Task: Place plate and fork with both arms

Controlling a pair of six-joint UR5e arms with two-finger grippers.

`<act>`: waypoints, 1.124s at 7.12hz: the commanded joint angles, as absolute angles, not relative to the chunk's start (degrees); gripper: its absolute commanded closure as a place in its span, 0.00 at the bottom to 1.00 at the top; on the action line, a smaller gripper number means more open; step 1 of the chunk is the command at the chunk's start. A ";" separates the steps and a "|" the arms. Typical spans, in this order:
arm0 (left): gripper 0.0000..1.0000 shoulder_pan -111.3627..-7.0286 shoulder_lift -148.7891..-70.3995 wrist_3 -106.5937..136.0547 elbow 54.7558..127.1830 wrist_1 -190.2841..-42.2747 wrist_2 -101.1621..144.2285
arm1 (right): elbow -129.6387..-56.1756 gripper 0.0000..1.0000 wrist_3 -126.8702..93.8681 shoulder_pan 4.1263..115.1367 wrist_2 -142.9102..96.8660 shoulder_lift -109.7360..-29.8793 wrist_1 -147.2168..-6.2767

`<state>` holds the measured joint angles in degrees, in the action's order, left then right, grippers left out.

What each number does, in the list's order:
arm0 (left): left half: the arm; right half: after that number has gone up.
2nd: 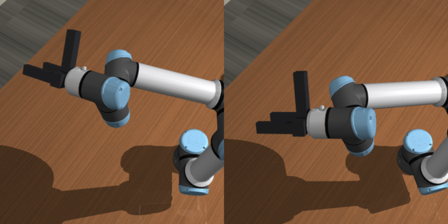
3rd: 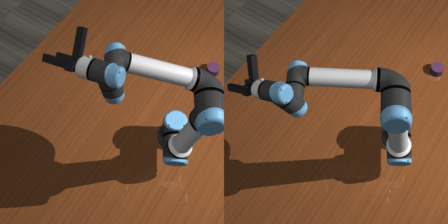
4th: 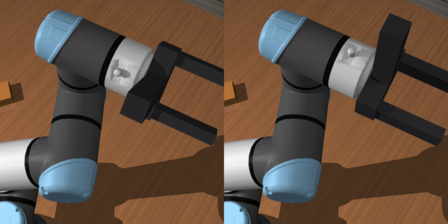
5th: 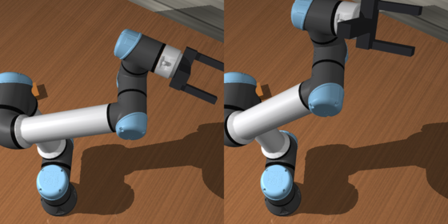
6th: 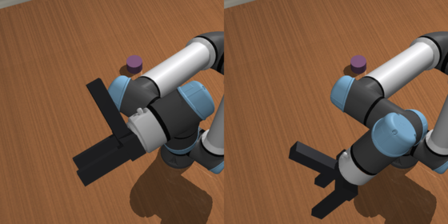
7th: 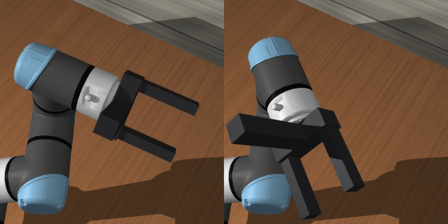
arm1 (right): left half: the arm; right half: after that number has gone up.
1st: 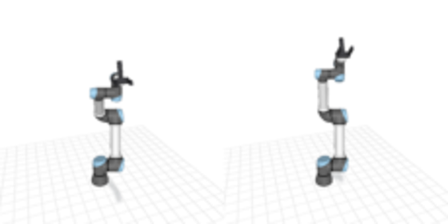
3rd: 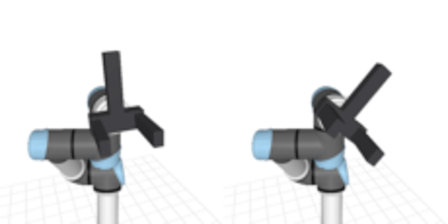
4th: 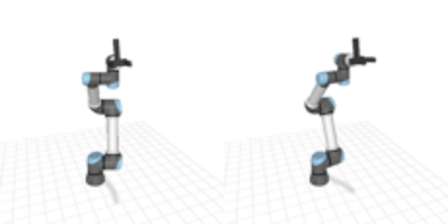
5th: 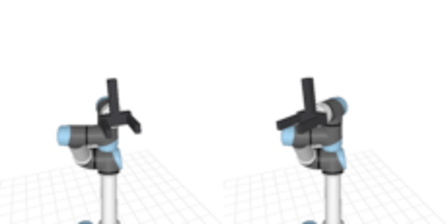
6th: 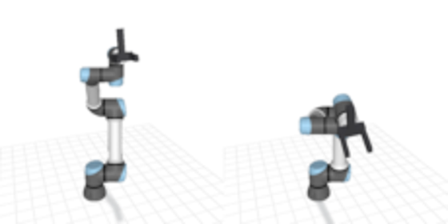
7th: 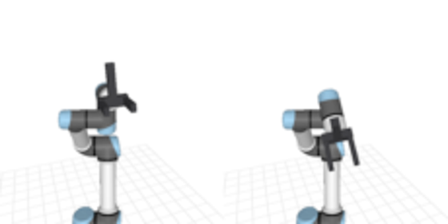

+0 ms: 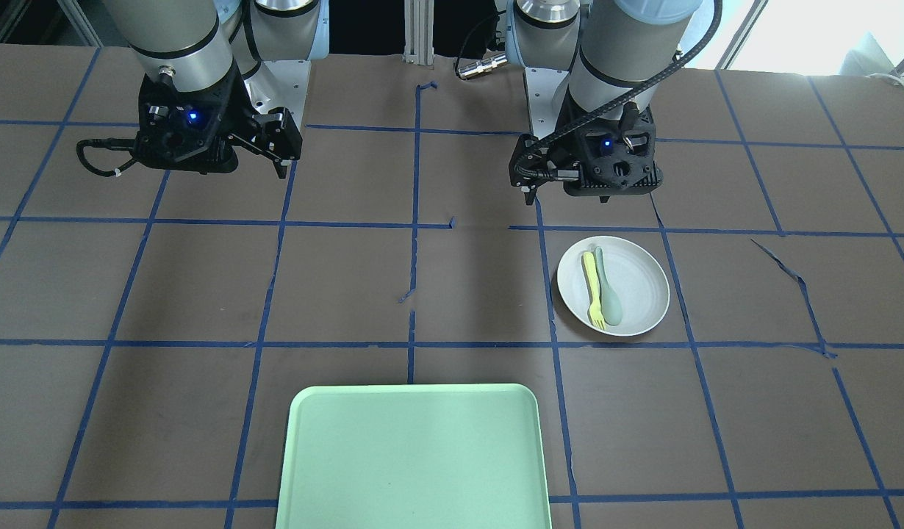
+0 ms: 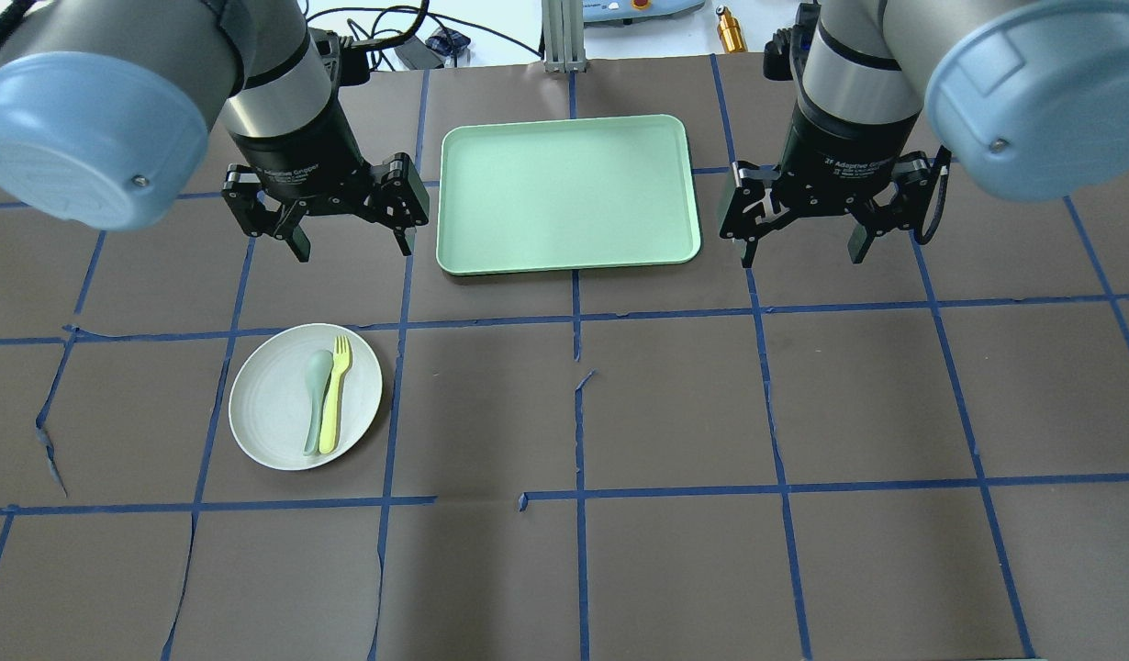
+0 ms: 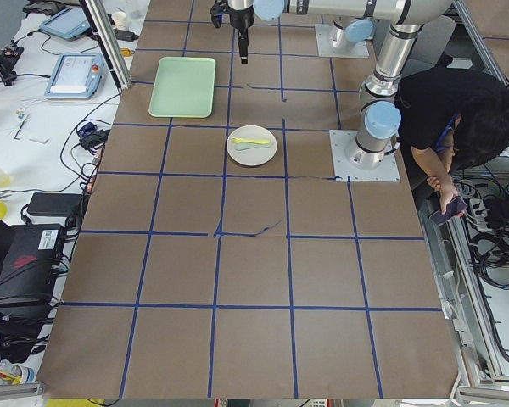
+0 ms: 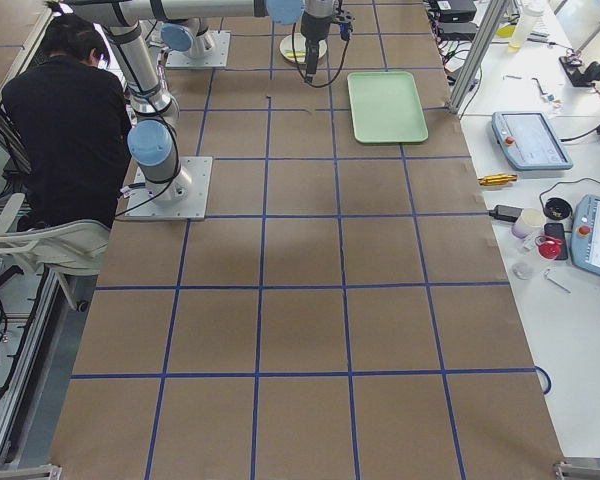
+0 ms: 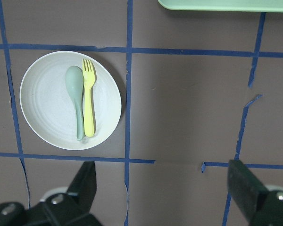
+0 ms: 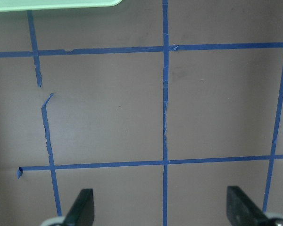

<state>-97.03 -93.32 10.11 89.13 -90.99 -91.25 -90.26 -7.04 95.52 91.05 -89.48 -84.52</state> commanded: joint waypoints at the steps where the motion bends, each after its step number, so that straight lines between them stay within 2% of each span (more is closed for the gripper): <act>1: 0.00 -97.03 -93.69 10.11 89.12 -90.79 -90.71 | -90.35 0.00 -7.12 95.54 91.05 -89.39 -84.64; 8: 0.00 -97.03 -95.01 10.37 89.21 -90.88 -90.88 | -90.44 0.00 -7.03 95.54 91.67 -89.38 -84.64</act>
